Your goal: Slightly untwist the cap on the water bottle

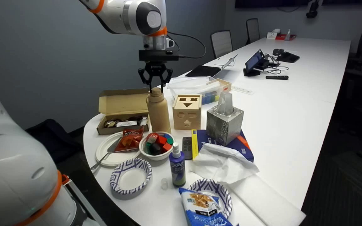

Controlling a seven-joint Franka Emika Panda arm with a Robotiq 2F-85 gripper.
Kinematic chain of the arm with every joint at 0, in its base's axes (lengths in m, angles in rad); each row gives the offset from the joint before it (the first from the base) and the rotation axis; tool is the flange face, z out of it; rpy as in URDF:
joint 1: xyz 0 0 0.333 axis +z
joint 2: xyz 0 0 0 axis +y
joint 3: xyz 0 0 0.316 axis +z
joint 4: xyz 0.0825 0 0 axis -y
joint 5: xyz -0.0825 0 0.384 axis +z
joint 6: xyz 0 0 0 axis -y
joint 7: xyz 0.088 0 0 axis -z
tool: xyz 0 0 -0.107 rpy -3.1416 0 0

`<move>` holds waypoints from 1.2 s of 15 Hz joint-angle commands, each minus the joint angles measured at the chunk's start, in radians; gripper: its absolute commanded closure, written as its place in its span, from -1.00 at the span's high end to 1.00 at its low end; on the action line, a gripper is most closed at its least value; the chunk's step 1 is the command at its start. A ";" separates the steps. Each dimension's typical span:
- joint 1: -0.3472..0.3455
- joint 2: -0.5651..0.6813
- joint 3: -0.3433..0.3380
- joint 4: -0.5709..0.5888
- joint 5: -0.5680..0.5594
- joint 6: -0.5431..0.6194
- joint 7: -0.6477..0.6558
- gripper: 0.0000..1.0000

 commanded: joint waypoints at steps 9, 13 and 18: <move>0.012 0.015 -0.018 0.000 0.014 0.000 -0.322 -0.57; 0.012 0.024 -0.019 0.008 0.014 0.004 -0.447 -0.57; 0.011 0.027 -0.020 0.014 0.019 -0.009 -0.601 -0.57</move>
